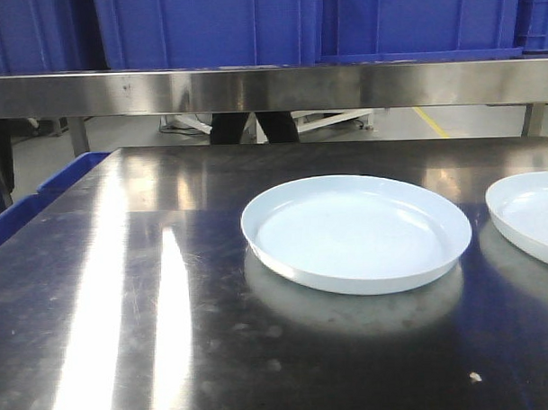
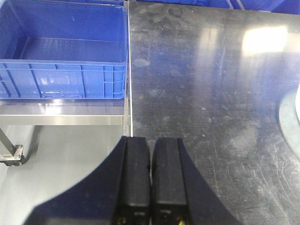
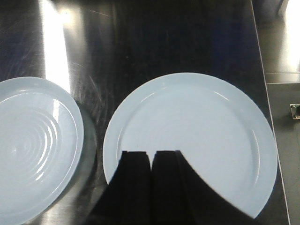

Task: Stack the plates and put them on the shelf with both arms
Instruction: 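Open the left gripper and withdraw it from the plate, then grasp the other white plate's rim with the right gripper and lift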

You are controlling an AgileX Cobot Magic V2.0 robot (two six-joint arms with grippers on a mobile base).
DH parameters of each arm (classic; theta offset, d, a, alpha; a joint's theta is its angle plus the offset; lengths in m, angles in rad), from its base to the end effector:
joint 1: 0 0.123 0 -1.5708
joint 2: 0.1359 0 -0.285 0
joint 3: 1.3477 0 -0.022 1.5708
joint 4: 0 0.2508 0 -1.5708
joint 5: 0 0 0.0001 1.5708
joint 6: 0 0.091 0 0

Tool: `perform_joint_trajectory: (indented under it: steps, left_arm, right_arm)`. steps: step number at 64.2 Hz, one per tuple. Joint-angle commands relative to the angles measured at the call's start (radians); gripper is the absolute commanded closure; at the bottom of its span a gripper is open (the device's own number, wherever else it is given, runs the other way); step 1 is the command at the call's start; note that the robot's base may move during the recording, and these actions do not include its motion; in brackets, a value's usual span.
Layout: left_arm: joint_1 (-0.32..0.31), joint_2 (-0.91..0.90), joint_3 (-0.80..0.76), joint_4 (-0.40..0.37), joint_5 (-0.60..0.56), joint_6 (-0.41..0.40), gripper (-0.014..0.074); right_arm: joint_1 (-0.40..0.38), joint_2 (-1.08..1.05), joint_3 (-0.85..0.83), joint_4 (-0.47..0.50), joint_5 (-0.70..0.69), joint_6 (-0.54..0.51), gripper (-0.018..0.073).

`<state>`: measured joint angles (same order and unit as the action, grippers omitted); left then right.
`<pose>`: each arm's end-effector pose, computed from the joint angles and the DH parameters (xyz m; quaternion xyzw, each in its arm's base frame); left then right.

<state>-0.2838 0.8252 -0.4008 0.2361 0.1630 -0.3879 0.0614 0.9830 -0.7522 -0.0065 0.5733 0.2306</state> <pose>0.1552 -0.0417 0.2511 0.0456 0.8577 -0.0955 0.5032 0.1951 0.0117 0.3054 0.0752 0.9071 0.0575 0.4101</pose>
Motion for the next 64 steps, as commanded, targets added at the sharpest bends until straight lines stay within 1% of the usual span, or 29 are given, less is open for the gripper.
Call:
perform_joint_trajectory:
  steps: [1, 5, 8, 14, 19, 24, 53, 64]
  left_arm:
    - [0.002, -0.008, -0.027, -0.004, -0.08, -0.01, 0.0499]
    - [0.002, -0.008, -0.027, -0.004, -0.08, -0.01, 0.0499]
    - [0.002, -0.008, -0.027, -0.004, -0.08, -0.01, 0.0499]
    - [0.002, -0.008, -0.027, -0.004, -0.08, -0.01, 0.0499]
    - [0.002, -0.008, -0.027, -0.004, -0.08, -0.01, 0.0499]
    - [0.002, -0.008, -0.027, -0.004, -0.08, -0.01, 0.0499]
    - [0.002, -0.008, -0.027, -0.004, -0.08, -0.01, 0.0499]
    - [0.002, -0.008, -0.027, -0.004, -0.08, -0.01, 0.0499]
  right_arm:
    - [-0.001, -0.01, -0.038, -0.013, -0.037, -0.001, 0.0514]
    - [-0.001, -0.01, -0.038, -0.013, -0.022, -0.001, 0.0501]
    - [-0.001, -0.01, -0.038, -0.013, -0.01, -0.001, 0.0462]
    - [-0.001, -0.01, -0.038, -0.013, 0.006, -0.001, 0.0313]
    - [-0.001, -0.01, -0.038, -0.013, 0.014, -0.001, 0.0152]
    - [-0.001, -0.01, -0.038, -0.013, 0.025, -0.001, 0.0076]
    - [-0.002, -0.01, -0.038, -0.013, 0.041, -0.001, 0.0074]
    - [-0.004, 0.016, -0.038, -0.057, 0.014, -0.001, 0.0074]
